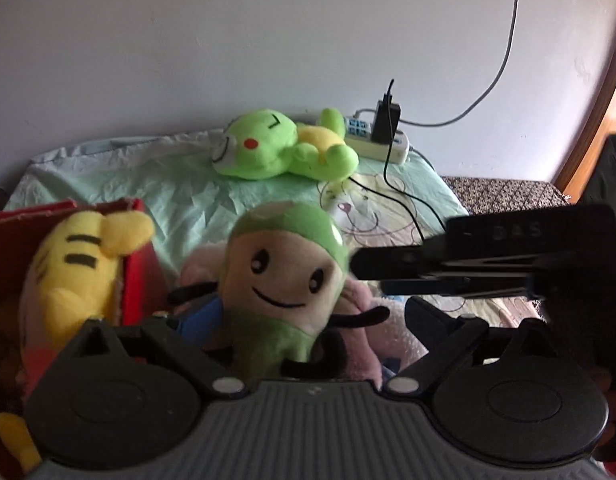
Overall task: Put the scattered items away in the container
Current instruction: 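Grasp the green-hat doll with the right gripper and lift it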
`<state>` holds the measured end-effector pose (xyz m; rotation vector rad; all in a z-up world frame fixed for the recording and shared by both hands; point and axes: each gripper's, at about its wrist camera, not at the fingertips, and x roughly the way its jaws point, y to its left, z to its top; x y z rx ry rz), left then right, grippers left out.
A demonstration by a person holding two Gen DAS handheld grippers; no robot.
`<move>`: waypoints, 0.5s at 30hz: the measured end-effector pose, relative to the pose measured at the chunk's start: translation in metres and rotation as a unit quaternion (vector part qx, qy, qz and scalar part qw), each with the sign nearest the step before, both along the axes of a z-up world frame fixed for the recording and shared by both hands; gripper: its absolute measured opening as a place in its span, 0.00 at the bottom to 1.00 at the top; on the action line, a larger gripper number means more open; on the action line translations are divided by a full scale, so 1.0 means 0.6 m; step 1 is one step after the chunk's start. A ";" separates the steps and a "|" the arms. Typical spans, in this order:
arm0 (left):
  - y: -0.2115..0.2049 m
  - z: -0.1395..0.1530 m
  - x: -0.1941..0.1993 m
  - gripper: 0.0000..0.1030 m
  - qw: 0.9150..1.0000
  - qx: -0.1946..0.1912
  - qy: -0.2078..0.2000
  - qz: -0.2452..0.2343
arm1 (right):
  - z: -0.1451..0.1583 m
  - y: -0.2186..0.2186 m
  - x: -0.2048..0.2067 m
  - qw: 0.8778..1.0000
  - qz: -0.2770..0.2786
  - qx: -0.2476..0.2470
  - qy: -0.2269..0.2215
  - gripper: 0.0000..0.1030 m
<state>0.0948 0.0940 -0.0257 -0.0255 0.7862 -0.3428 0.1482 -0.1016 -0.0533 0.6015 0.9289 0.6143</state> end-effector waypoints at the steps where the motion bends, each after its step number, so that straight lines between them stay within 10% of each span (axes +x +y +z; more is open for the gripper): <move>1: -0.002 -0.002 0.003 0.95 1.000 0.004 -0.002 0.002 | -0.002 0.007 0.003 1.000 0.009 0.000 -0.001 0.46; 15: -0.014 -0.013 0.031 0.90 0.998 0.059 -0.025 0.014 | 0.001 0.060 0.046 0.998 0.068 0.004 -0.015 0.61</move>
